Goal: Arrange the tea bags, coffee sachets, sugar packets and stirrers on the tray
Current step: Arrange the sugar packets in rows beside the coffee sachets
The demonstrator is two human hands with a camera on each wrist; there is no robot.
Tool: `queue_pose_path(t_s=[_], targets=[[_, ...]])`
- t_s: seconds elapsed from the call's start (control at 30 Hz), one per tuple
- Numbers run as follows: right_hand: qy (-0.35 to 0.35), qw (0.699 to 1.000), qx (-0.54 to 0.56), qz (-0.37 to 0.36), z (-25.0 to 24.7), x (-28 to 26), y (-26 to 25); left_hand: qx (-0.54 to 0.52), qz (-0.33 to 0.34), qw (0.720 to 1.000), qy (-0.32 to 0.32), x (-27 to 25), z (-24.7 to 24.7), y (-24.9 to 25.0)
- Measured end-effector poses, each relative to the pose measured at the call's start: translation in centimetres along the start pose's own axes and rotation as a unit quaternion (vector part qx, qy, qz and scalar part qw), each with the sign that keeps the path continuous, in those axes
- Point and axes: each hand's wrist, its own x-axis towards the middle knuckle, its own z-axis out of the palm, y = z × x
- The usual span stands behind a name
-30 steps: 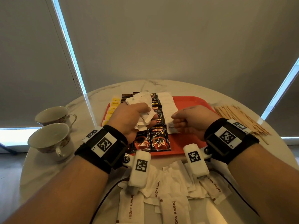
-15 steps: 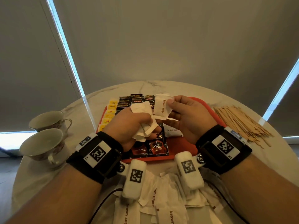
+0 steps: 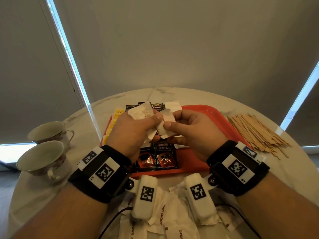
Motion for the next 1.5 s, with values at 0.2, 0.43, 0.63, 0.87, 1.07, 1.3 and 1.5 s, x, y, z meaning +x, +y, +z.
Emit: queue_pose_path(t_s=[0.2,0.43,0.63,0.87,1.07,1.3,1.5], targets=[[0.098,0.994,-0.009,-0.036,-1.1,0.4,-0.4,-0.073,-0.025,0.997,0.014,0.1,0.3,0.1],[0.062,0.998,-0.012,0.027,-0.8,0.1,-0.2,-0.097,-0.049,0.994,0.017,0.0,0.9,-0.6],[0.129,0.987,-0.051,0.084,-2.4,0.3,-0.7,-0.053,-0.065,0.996,-0.015,0.0,0.8,-1.0],[0.159,0.955,-0.145,0.203,-4.7,-0.3,0.6,-0.062,-0.059,0.996,0.015,0.6,0.0,-0.6],[0.131,0.943,-0.200,0.233,-4.5,-0.1,0.5,-0.074,-0.064,0.995,0.019,0.6,-0.1,-0.4],[0.136,0.928,-0.234,0.256,-4.5,0.1,0.1,-0.072,-0.069,0.995,0.027,0.8,-0.2,-0.4],[0.164,0.944,-0.194,0.209,-4.4,-0.1,0.5,-0.064,-0.067,0.996,0.017,0.6,-0.2,-0.3]])
